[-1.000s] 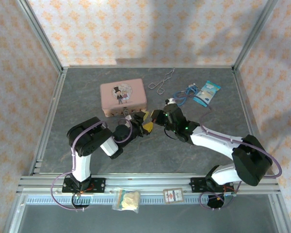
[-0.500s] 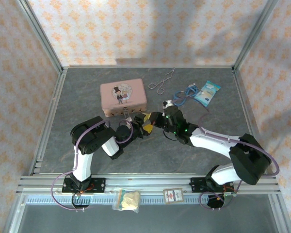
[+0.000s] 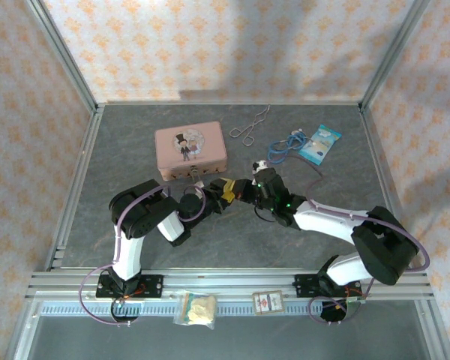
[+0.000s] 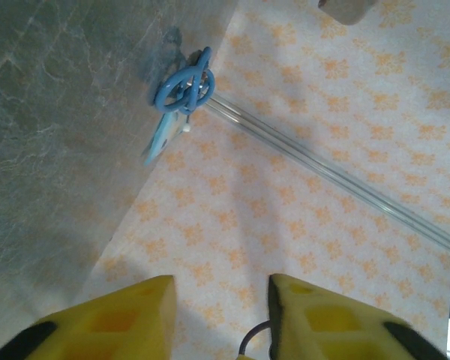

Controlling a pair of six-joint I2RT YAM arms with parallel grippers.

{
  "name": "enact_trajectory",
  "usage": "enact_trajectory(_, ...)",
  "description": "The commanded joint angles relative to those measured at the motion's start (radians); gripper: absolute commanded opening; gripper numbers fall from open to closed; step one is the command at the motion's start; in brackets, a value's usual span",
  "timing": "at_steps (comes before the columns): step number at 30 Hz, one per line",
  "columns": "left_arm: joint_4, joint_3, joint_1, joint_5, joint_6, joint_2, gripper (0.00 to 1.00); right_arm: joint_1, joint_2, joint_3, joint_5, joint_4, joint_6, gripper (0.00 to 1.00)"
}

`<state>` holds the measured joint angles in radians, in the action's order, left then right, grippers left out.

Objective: Unlock the padlock with the key

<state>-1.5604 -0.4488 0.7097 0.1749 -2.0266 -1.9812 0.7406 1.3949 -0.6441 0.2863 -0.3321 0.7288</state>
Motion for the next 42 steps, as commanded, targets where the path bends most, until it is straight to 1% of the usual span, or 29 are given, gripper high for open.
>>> enact_trajectory(1, -0.277, -0.002, -0.001, -0.015, -0.156, -0.004, 0.26, 0.003, -0.02, 0.011, 0.006, -0.021, -0.017, 0.0)
enact_trajectory(4, -0.278, -0.001, 0.0, -0.014, -0.153, -0.008, 0.17, 0.003, -0.031, 0.015, 0.006, -0.017, -0.02, 0.0)
enact_trajectory(6, -0.278, -0.001, 0.0, -0.013, -0.15, -0.01, 0.13, 0.003, -0.038, 0.016, 0.007, -0.018, -0.022, 0.0)
enact_trajectory(10, -0.278, 0.001, -0.001, -0.014, -0.138, -0.008, 0.0, 0.003, -0.052, 0.017, 0.001, -0.011, -0.033, 0.0)
enact_trajectory(12, -0.277, 0.0, -0.001, -0.012, -0.124, -0.007, 0.0, 0.004, -0.063, 0.013, -0.001, -0.006, -0.041, 0.0)
enact_trajectory(14, -0.275, -0.001, -0.004, -0.005, -0.093, -0.002, 0.0, 0.001, -0.082, 0.003, -0.017, 0.025, -0.055, 0.19)
enact_trajectory(15, -0.272, -0.001, -0.006, -0.001, -0.068, 0.001, 0.0, -0.002, -0.096, -0.001, -0.025, 0.041, -0.065, 0.31)
enact_trajectory(16, -0.268, 0.001, -0.009, 0.001, -0.035, 0.007, 0.0, -0.005, -0.114, -0.004, -0.03, 0.057, -0.075, 0.41)
enact_trajectory(18, -0.244, 0.007, -0.018, 0.007, 0.037, 0.028, 0.0, -0.014, -0.146, -0.003, -0.033, 0.071, -0.097, 0.52)
enact_trajectory(21, -0.183, -0.002, -0.032, 0.04, 0.199, 0.067, 0.0, -0.037, -0.188, -0.004, -0.02, 0.092, -0.131, 0.58)
enact_trajectory(23, -0.116, -0.018, -0.036, 0.071, 0.307, 0.133, 0.0, -0.064, -0.207, 0.012, 0.029, 0.068, -0.14, 0.59)
enact_trajectory(26, 0.02, -0.05, -0.04, 0.115, 0.493, 0.215, 0.0, -0.121, -0.223, 0.057, 0.153, -0.025, -0.126, 0.58)
enact_trajectory(29, 0.227, -0.088, -0.038, 0.133, 0.703, 0.319, 0.0, -0.165, -0.245, 0.105, 0.262, -0.149, -0.088, 0.54)
enact_trajectory(31, 0.348, -0.111, -0.038, 0.117, 0.822, 0.389, 0.0, -0.176, -0.243, 0.128, 0.336, -0.237, -0.066, 0.5)
enact_trajectory(35, 0.487, -0.144, -0.038, 0.104, 0.944, 0.476, 0.0, -0.179, -0.237, 0.148, 0.428, -0.372, -0.04, 0.41)
enact_trajectory(38, 0.566, -0.165, -0.036, 0.103, 1.002, 0.523, 0.0, -0.179, -0.253, 0.158, 0.467, -0.461, -0.022, 0.4)
enact_trajectory(42, 0.59, -0.163, -0.034, 0.089, 1.04, 0.566, 0.0, -0.178, -0.258, 0.137, 0.493, -0.497, -0.029, 0.4)
